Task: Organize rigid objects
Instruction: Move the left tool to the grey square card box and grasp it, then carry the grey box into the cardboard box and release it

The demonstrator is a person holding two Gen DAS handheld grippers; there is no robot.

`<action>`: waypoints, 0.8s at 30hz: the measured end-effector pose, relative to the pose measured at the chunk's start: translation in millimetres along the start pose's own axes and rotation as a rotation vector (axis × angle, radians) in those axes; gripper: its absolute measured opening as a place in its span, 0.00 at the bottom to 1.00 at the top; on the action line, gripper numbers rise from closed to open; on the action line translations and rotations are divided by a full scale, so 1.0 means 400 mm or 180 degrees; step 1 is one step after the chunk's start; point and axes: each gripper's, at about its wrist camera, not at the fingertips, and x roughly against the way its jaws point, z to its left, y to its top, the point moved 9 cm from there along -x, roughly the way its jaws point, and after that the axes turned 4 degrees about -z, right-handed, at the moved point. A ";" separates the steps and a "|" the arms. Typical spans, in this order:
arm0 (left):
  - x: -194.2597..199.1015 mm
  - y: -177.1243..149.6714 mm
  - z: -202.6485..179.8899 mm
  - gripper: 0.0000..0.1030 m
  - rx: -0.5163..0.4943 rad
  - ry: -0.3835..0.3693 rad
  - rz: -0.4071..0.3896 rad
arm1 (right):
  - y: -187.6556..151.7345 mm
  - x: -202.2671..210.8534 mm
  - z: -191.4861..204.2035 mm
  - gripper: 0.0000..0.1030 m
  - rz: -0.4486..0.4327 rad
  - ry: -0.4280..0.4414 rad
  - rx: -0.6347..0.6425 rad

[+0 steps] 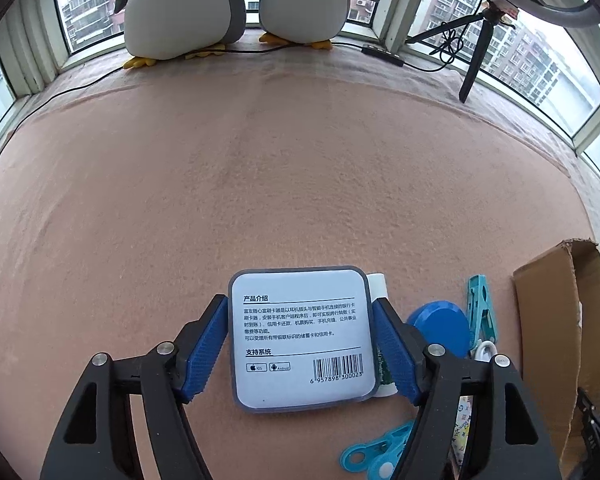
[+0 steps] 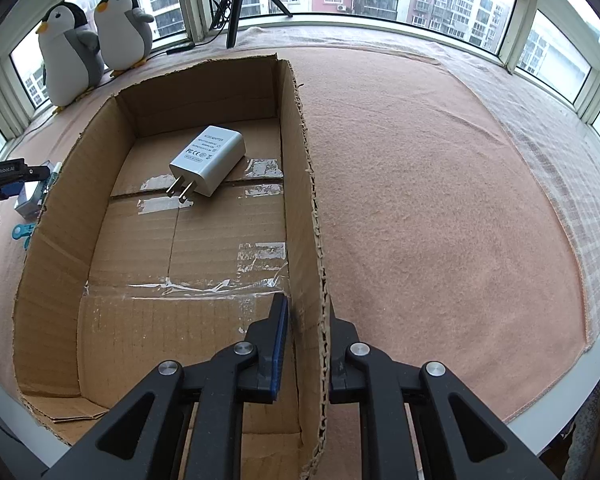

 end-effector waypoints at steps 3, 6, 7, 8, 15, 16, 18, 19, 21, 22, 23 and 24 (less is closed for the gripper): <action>0.000 0.004 0.005 0.73 -0.0017 0.0002 -0.0025 | 0.001 0.000 -0.002 0.13 0.0001 -0.0002 -0.0001; -0.008 0.003 0.010 0.73 -0.0037 0.0041 0.0005 | -0.001 -0.002 0.000 0.13 0.0002 -0.0005 -0.0003; -0.013 0.002 0.010 0.73 -0.0046 0.0052 0.0020 | -0.001 -0.002 -0.002 0.13 0.0002 -0.0005 -0.0005; -0.017 0.000 0.010 0.73 -0.0069 0.0068 0.0022 | 0.000 -0.002 0.000 0.13 0.0002 -0.0003 -0.0002; -0.024 -0.004 0.009 0.71 -0.0224 0.0188 -0.0081 | 0.001 -0.001 0.001 0.13 0.0004 -0.0001 -0.0004; -0.023 -0.004 0.013 0.71 -0.0210 0.0190 -0.0084 | 0.001 -0.002 -0.001 0.13 0.0004 0.0001 -0.0007; -0.019 -0.005 0.021 0.71 -0.0182 0.0207 -0.0098 | -0.001 -0.005 0.000 0.13 0.0005 0.0006 -0.0017; -0.015 -0.006 0.025 0.71 -0.0177 0.0224 -0.0112 | -0.002 -0.005 0.000 0.13 0.0005 0.0008 -0.0019; -0.006 -0.011 0.034 0.71 -0.0174 0.0231 -0.0135 | -0.002 -0.005 0.001 0.13 0.0006 0.0002 -0.0013; -0.002 -0.014 0.035 0.71 -0.0168 0.0224 -0.0139 | -0.002 -0.005 0.001 0.13 0.0006 -0.0002 -0.0010; 0.003 -0.016 0.038 0.71 -0.0169 0.0225 -0.0145 | -0.002 -0.004 0.001 0.13 0.0007 -0.0004 -0.0007; 0.009 -0.016 0.041 0.71 -0.0173 0.0239 -0.0162 | -0.002 -0.004 0.001 0.13 0.0008 -0.0006 -0.0008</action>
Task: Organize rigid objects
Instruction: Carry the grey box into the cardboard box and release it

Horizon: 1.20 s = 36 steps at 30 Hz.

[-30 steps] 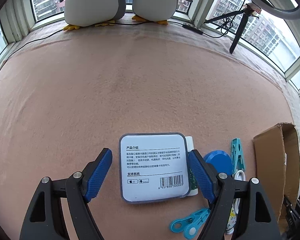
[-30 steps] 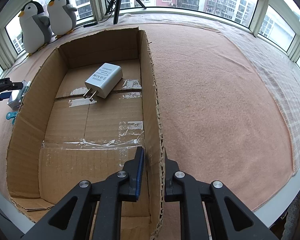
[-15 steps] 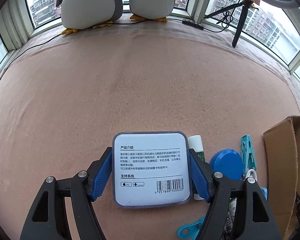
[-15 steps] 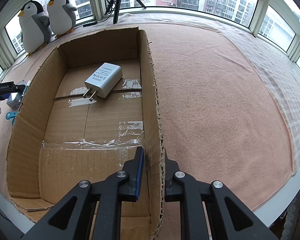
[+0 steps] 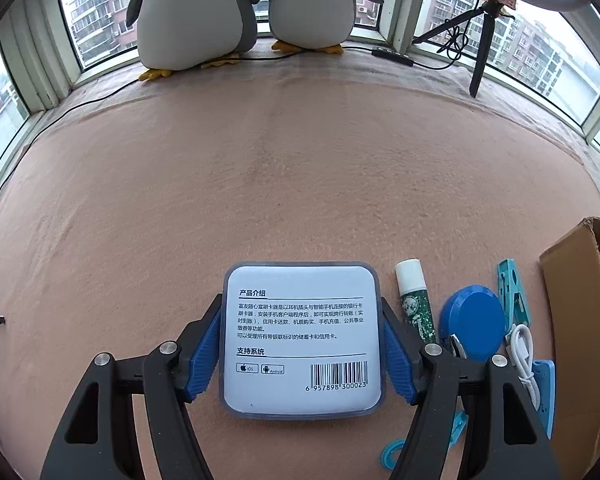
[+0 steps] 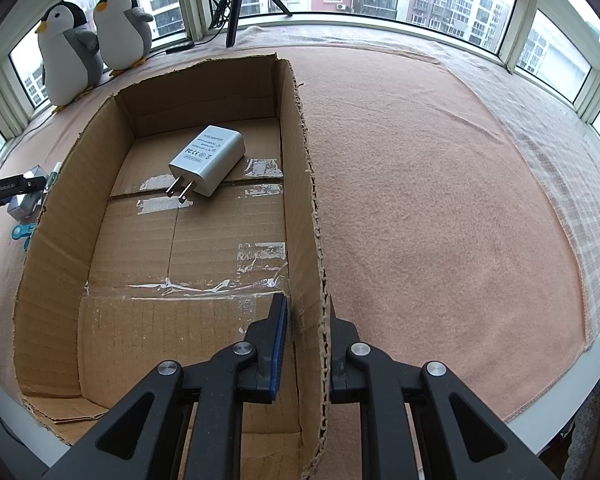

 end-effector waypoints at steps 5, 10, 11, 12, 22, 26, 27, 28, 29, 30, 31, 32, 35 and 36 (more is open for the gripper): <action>0.056 0.006 -0.014 0.71 -0.0102 -0.0010 -0.0119 | 0.002 0.001 0.002 0.13 0.0001 -0.0008 0.0002; 0.137 0.022 -0.096 0.71 -0.0321 -0.0158 -0.0288 | 0.002 0.000 -0.001 0.14 -0.0002 -0.0010 0.0003; 0.152 0.024 -0.119 0.71 -0.0373 -0.0199 -0.0319 | 0.003 0.000 0.000 0.14 -0.0001 -0.0010 0.0004; 0.167 0.026 -0.145 0.71 -0.0427 -0.0248 -0.0350 | 0.002 0.000 -0.001 0.14 -0.0002 -0.0010 0.0003; 0.275 0.037 -0.470 0.71 -0.0904 -0.0789 -0.0465 | 0.005 0.002 0.000 0.15 -0.0013 -0.0011 0.0013; 0.269 0.035 -0.575 0.71 -0.1011 -0.0890 -0.0416 | 0.008 0.005 0.004 0.19 -0.0017 0.0034 0.0012; 0.264 0.034 -0.600 0.71 -0.1033 -0.0908 -0.0392 | 0.008 0.006 0.006 0.20 -0.0023 0.0029 0.0016; 0.261 0.031 -0.616 0.71 -0.1047 -0.0921 -0.0375 | 0.008 0.007 0.007 0.20 -0.0028 0.0018 0.0024; 0.258 0.027 -0.638 0.71 -0.1074 -0.0928 -0.0355 | 0.008 0.008 0.009 0.21 -0.0034 0.0015 0.0031; 0.248 0.027 -0.655 0.71 -0.1094 -0.0918 -0.0342 | 0.008 0.007 0.012 0.21 -0.0036 0.0015 0.0032; 0.239 0.026 -0.672 0.71 -0.1110 -0.0899 -0.0325 | 0.008 0.008 0.011 0.21 -0.0038 0.0020 0.0024; 0.229 0.023 -0.687 0.71 -0.1130 -0.0892 -0.0299 | 0.008 0.008 0.012 0.21 -0.0038 0.0027 0.0019; 0.200 0.018 -0.713 0.71 -0.1165 -0.0850 -0.0235 | 0.009 0.006 0.012 0.21 -0.0040 0.0039 0.0018; 0.189 0.017 -0.715 0.71 -0.1169 -0.0841 -0.0214 | 0.010 0.006 0.012 0.21 -0.0041 0.0035 0.0025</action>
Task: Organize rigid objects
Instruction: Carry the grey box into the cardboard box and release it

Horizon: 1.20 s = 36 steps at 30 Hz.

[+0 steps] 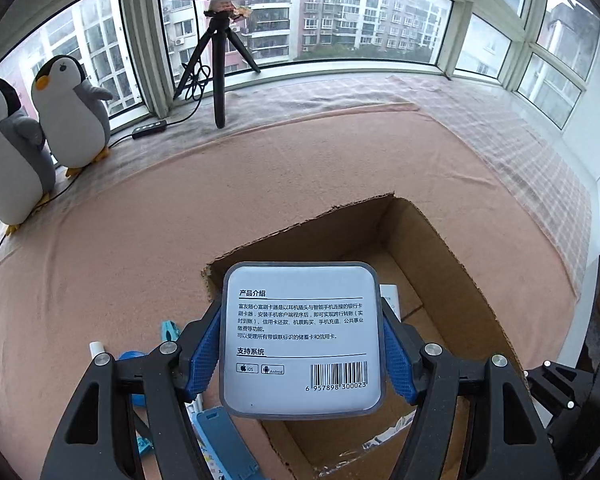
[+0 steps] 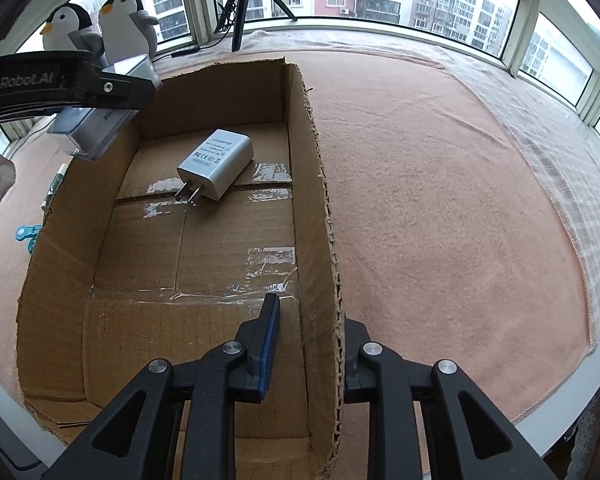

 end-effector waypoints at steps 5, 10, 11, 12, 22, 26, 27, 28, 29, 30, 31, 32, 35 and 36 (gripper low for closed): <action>-0.042 -0.010 0.004 0.71 -0.0003 0.0048 0.0071 | 0.000 0.001 0.002 0.21 0.0001 -0.0007 0.0006; -0.060 -0.012 0.009 0.71 0.0023 0.0027 0.0108 | 0.002 -0.001 0.005 0.20 0.0006 -0.0013 0.0014; -0.062 -0.012 0.009 0.71 0.0029 0.0019 0.0112 | 0.002 -0.001 0.005 0.20 0.0005 -0.0013 0.0013; -0.064 -0.013 0.007 0.71 0.0037 0.0007 0.0122 | 0.002 -0.001 0.005 0.20 0.0005 -0.0012 0.0015; -0.047 -0.004 0.014 0.71 0.0093 -0.0044 0.0096 | 0.004 -0.005 0.006 0.20 -0.0001 -0.0024 0.0023; -0.018 0.008 0.019 0.71 0.0126 -0.0085 0.0025 | 0.003 -0.005 0.005 0.20 -0.0002 -0.0024 0.0024; -0.008 0.010 0.018 0.72 0.0131 -0.0120 0.0014 | 0.002 -0.003 0.004 0.20 -0.0003 -0.0027 0.0026; 0.005 0.014 0.018 0.74 0.0130 -0.0154 -0.0015 | 0.002 -0.003 0.004 0.20 -0.0004 -0.0029 0.0027; 0.018 0.017 0.020 0.76 0.0121 -0.0162 -0.0046 | 0.002 -0.003 0.005 0.20 -0.0006 -0.0035 0.0030; 0.031 0.021 0.023 0.76 0.0116 -0.0157 -0.0080 | 0.002 -0.002 0.005 0.20 -0.0010 -0.0040 0.0032; 0.043 0.024 0.028 0.76 0.0123 -0.0155 -0.0116 | 0.000 -0.001 0.005 0.20 -0.0014 -0.0044 0.0033; 0.056 0.027 0.033 0.76 0.0145 -0.0180 -0.0136 | 0.000 -0.001 0.005 0.20 -0.0018 -0.0050 0.0036; 0.090 0.033 0.050 0.76 0.0159 -0.0199 -0.0209 | 0.000 -0.001 0.006 0.20 -0.0020 -0.0056 0.0046; 0.100 0.034 0.059 0.76 0.0171 -0.0189 -0.0233 | -0.001 -0.001 0.006 0.20 -0.0020 -0.0056 0.0046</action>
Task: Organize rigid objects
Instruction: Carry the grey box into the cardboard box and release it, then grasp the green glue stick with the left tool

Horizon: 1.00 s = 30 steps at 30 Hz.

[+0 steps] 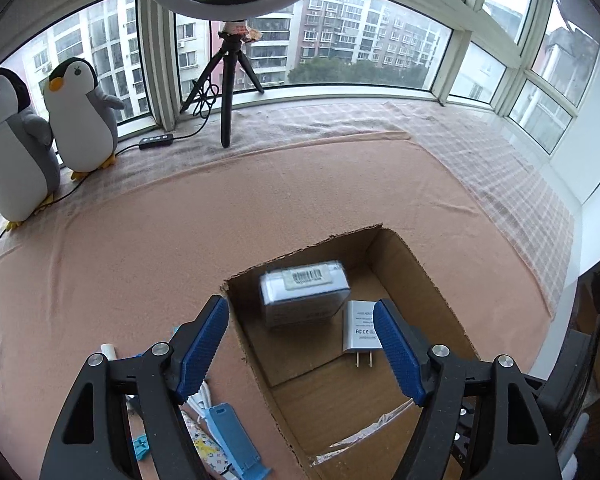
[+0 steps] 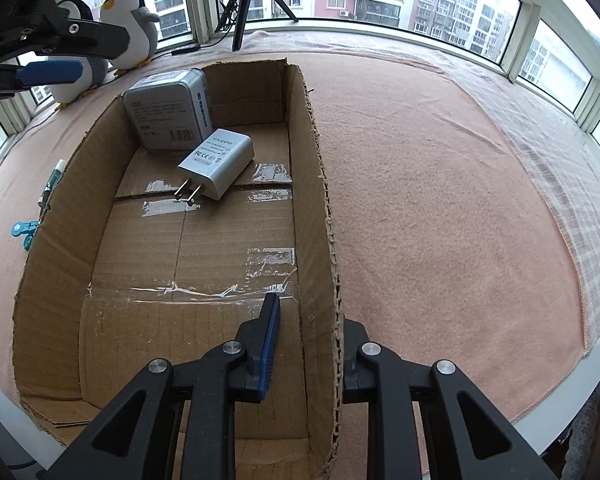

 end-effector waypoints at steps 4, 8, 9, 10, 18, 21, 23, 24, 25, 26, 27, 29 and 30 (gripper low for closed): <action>0.060 0.003 0.051 0.76 0.0122 -0.0041 -0.0117 | 0.000 0.000 -0.001 0.20 -0.0002 -0.0003 0.0003; 0.120 -0.021 0.143 0.76 0.0202 0.0088 -0.0197 | 0.001 0.000 -0.001 0.20 -0.0002 -0.0005 0.0004; 0.133 -0.032 0.175 0.76 0.0248 0.0123 -0.0204 | 0.001 0.000 -0.002 0.20 -0.0003 -0.0007 0.0006; 0.143 -0.041 0.204 0.76 0.0288 0.0159 -0.0208 | 0.001 -0.001 -0.003 0.20 -0.0006 -0.0012 0.0008; 0.158 -0.178 0.428 0.74 0.0676 0.0433 -0.0030 | 0.000 0.003 0.002 0.20 -0.0021 -0.0050 0.0035; 0.138 -0.221 0.478 0.68 0.0767 0.0503 0.0069 | 0.000 0.002 0.005 0.20 -0.0022 -0.0062 0.0037; 0.115 -0.243 0.501 0.61 0.0855 0.0509 0.0155 | -0.001 0.002 0.006 0.20 -0.0025 -0.0072 0.0033; 0.106 -0.250 0.508 0.59 0.0896 0.0498 0.0187 | -0.001 0.002 0.006 0.20 -0.0028 -0.0076 0.0033; 0.094 -0.256 0.518 0.58 0.0941 0.0486 0.0216 | -0.001 0.002 0.007 0.20 -0.0030 -0.0078 0.0031; 0.085 -0.259 0.526 0.56 0.0977 0.0480 0.0238 | -0.001 0.003 0.007 0.21 -0.0031 -0.0080 0.0028; 0.075 -0.260 0.531 0.56 0.1004 0.0482 0.0257 | -0.002 0.002 0.007 0.21 -0.0031 -0.0081 0.0026; 0.052 -0.259 0.540 0.55 0.1030 0.0484 0.0291 | -0.002 0.002 0.005 0.21 -0.0030 -0.0085 0.0034; 0.041 -0.257 0.543 0.54 0.1052 0.0482 0.0309 | -0.001 0.002 0.005 0.21 -0.0029 -0.0085 0.0035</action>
